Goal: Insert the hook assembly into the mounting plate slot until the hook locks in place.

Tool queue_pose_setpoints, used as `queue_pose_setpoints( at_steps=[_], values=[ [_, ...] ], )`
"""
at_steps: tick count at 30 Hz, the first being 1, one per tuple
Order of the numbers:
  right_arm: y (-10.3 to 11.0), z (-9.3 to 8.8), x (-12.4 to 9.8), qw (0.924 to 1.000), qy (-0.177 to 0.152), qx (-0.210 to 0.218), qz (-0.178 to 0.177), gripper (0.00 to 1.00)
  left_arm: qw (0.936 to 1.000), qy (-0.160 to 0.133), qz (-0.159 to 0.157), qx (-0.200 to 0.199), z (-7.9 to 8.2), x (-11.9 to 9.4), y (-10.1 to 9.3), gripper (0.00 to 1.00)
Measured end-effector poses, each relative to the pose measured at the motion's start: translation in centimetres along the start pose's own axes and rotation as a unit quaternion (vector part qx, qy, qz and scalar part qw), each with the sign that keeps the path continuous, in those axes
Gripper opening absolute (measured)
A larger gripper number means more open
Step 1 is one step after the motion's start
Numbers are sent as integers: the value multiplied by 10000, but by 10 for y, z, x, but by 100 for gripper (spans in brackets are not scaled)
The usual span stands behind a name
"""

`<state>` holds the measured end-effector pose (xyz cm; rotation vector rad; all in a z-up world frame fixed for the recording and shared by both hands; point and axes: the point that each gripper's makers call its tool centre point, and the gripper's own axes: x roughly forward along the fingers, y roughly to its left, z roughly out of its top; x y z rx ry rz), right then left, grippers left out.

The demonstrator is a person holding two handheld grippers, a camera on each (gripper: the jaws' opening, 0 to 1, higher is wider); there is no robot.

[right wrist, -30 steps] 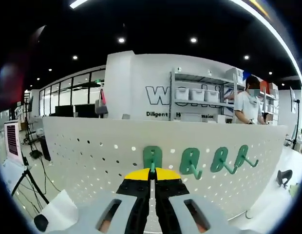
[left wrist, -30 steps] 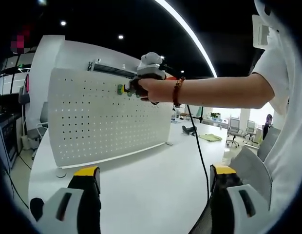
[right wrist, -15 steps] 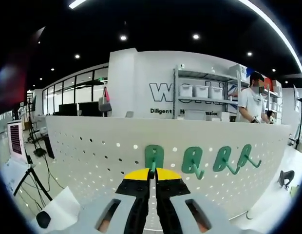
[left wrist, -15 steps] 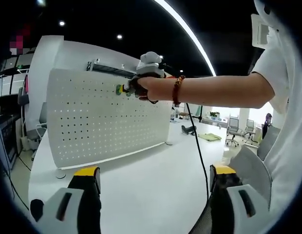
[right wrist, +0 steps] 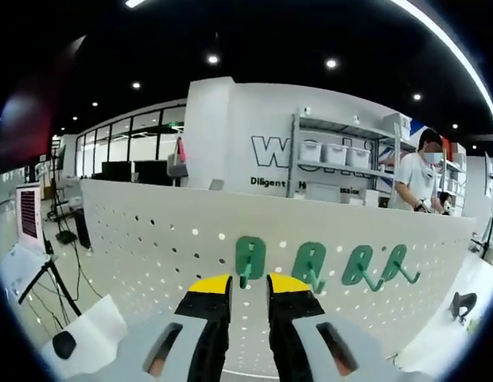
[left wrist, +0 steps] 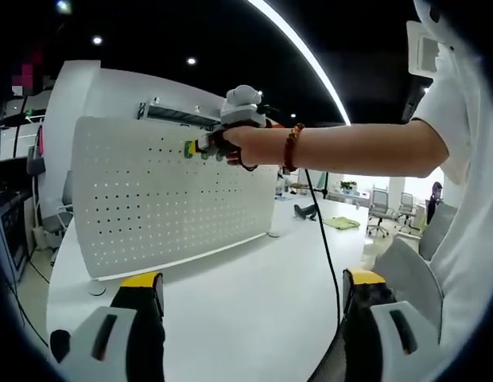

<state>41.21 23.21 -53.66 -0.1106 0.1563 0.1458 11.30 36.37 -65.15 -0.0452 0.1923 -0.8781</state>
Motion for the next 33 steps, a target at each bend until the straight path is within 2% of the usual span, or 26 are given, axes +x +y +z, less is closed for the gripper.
queue_pose_setpoints(
  at_steps=[3, 14, 21, 27, 33],
  values=[
    [3, -3, -1, 9999, 65, 9, 84, 28, 10000, 14, 2, 17, 0, 0, -1, 96],
    [12, -15, -13, 9993, 94, 41, 369, 42, 10000, 52, 40, 70, 1, -2, -12, 96],
    [14, -21, -25, 9986, 65, 10, 530, 50, 9998, 125, 58, 112, -2, -1, -20, 96],
    [9, -27, -38, 9984, 88, 29, 552, 55, 9998, 108, 91, 151, 2, -2, -28, 96],
    [10, -30, -53, 9974, 22, 17, 726, 63, 9997, 152, 112, 177, 1, -1, -35, 96]
  ],
)
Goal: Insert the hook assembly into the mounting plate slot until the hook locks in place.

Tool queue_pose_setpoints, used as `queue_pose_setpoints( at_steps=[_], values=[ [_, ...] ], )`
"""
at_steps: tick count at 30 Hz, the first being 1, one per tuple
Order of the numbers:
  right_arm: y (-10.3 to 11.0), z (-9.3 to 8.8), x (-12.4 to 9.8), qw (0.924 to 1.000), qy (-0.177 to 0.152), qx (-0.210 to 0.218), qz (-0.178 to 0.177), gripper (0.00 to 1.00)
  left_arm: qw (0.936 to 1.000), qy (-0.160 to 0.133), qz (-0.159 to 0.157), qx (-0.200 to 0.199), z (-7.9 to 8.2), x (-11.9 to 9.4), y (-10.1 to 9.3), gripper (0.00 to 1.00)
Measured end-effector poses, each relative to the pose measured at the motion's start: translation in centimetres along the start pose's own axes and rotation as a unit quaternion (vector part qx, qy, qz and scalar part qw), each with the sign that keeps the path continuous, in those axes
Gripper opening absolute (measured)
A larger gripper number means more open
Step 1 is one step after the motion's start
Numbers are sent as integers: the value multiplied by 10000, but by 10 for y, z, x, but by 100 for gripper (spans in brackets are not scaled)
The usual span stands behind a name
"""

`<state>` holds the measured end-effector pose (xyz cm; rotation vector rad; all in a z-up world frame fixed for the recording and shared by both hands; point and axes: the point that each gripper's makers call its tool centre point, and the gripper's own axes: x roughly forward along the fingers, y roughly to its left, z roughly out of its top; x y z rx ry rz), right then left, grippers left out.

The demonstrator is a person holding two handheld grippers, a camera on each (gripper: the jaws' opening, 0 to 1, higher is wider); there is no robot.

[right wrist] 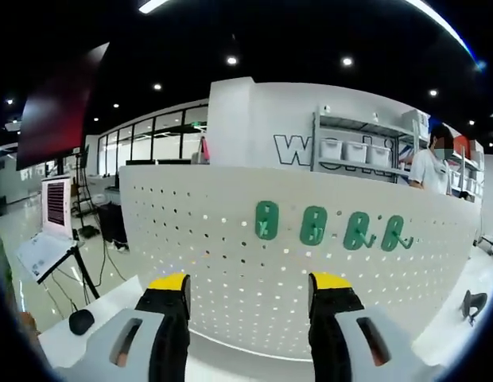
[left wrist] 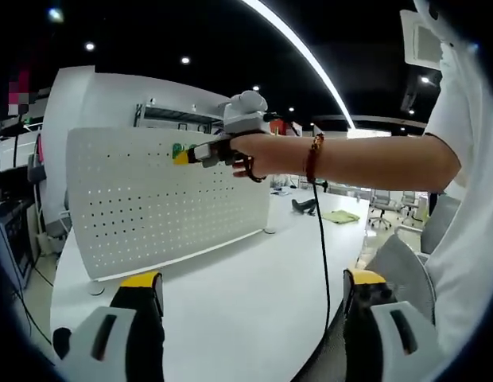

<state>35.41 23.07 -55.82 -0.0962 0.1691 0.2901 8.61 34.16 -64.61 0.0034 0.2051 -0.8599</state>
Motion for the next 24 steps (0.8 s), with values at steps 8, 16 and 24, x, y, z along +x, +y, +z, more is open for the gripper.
queue_pose_setpoints(
  at_steps=[8, 16, 24],
  values=[
    [-10, -9, -20, 9998, 9, 3, 193, 69, 10000, 11, 57, 7, 4, 5, -11, 96],
    [-16, -16, -45, 9989, -2, 54, 456, 72, 9999, 43, 141, 25, 9, 13, -20, 96],
    [-12, -26, -74, 9966, -27, -160, 806, 73, 9998, 77, 162, 65, 14, 17, -22, 96]
  ],
)
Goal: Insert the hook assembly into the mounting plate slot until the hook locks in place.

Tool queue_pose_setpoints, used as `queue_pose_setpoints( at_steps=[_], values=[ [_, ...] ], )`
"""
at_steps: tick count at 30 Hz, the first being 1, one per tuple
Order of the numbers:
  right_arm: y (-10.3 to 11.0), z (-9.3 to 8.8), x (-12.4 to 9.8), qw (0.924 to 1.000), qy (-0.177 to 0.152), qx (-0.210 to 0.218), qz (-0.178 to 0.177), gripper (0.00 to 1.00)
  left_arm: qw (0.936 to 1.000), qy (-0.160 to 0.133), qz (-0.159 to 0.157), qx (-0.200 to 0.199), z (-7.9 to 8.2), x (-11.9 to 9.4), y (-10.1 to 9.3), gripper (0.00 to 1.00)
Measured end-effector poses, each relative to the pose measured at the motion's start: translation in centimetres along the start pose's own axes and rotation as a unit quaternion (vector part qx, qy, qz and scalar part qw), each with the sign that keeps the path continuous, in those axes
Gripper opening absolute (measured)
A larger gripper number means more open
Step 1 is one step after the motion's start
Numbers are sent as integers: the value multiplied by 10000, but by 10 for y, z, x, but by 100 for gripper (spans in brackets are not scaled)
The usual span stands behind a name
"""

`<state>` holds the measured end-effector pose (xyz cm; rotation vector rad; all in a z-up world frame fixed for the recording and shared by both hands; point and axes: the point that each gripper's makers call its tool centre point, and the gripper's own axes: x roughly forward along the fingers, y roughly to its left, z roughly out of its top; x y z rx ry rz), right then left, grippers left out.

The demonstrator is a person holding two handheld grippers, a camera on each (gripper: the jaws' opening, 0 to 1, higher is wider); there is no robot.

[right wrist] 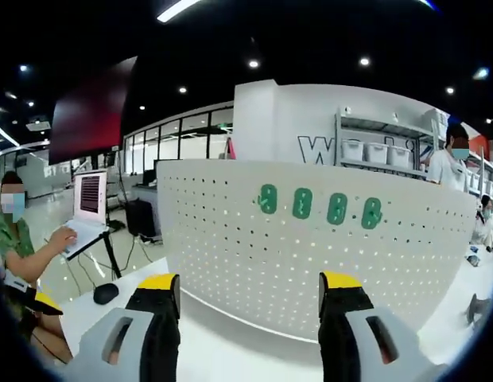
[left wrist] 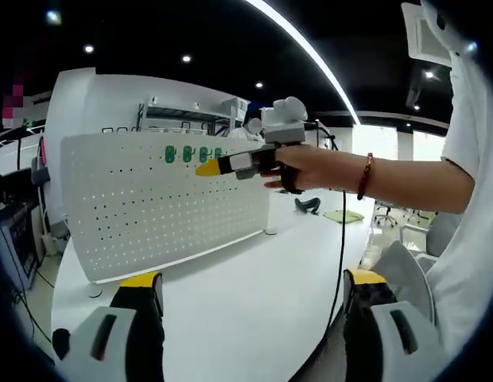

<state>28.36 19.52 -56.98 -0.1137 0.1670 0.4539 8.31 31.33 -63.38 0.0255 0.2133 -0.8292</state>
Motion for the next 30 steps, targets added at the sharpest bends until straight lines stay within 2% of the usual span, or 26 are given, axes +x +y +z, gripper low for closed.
queue_pose_setpoints(
  at_steps=[3, 9, 16, 18, 22, 25, 30],
  values=[
    [-4, -6, -8, 10000, 26, 63, 30, 73, 10000, 35, -18, 29, 1, 0, 0, 96],
    [-4, -14, -38, 10000, -20, 9, 89, 75, 9999, 33, 10, 111, 7, 0, 0, 96],
    [-3, -28, -66, 9998, -23, 19, 171, 77, 9998, 94, 66, 155, 6, -1, 0, 96],
    [2, -35, -79, 9992, -19, 187, 341, 78, 9998, 114, 91, 155, 5, 0, -1, 96],
    [5, -44, -98, 9993, 5, 50, 377, 80, 9998, 102, 115, 104, 3, 1, -3, 96],
    [3, -47, -109, 9989, -56, 252, 379, 81, 9997, 134, 103, 149, 2, 2, -7, 96],
    [12, -57, -120, 9982, -12, 41, 590, 85, 9998, 62, 126, 117, 5, 4, -10, 97]
  ],
)
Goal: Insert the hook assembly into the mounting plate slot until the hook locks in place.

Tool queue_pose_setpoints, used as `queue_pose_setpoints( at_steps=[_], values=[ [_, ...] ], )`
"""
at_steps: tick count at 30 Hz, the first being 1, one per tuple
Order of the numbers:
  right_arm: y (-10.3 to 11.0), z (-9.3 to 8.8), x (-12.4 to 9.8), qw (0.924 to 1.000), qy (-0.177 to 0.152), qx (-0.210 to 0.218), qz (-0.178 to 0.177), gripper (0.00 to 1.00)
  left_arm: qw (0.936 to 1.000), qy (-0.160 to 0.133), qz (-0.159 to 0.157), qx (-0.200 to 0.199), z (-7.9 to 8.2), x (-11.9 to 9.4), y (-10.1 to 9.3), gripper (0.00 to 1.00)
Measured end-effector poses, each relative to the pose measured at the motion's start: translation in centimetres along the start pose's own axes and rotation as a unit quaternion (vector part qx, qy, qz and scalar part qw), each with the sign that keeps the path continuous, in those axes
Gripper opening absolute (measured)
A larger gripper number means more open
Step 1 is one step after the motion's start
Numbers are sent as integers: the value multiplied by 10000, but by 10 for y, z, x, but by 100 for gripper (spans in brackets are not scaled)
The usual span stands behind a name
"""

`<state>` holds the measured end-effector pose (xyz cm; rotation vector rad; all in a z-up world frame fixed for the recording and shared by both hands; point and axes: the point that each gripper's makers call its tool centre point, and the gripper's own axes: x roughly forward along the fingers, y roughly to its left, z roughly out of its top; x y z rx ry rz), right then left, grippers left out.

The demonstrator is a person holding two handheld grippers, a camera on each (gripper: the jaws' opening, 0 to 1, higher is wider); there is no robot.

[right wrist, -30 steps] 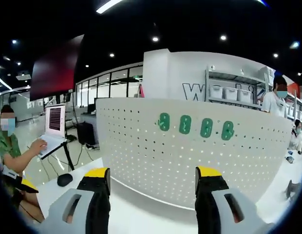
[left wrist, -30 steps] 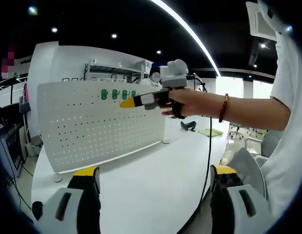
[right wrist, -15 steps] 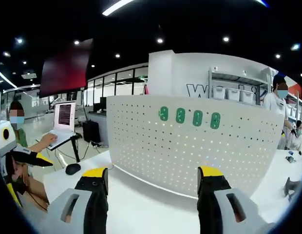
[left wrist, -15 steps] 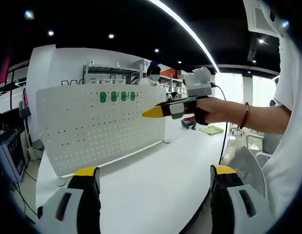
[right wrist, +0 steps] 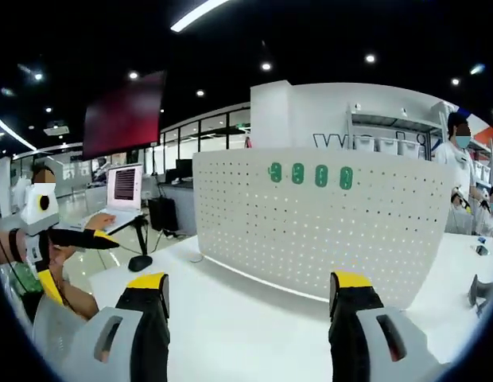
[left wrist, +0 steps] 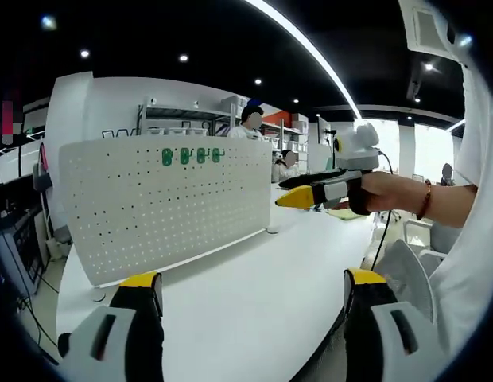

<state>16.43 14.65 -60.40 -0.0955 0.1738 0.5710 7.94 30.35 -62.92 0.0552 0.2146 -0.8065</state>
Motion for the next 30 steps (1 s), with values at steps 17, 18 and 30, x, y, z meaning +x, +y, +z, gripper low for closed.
queue_pose_setpoints(
  at_steps=[17, 18, 30],
  values=[
    [7, -6, -39, 9998, -117, 78, 110, 89, 9997, 49, 217, -66, -6, -5, 1, 97],
    [5, -6, -40, 9997, -160, 135, 96, 89, 9997, 37, 235, -59, -5, -6, 2, 97],
    [2, -11, -36, 9998, -94, 197, 27, 89, 9995, -23, 317, -89, -2, -5, 8, 97]
  ],
)
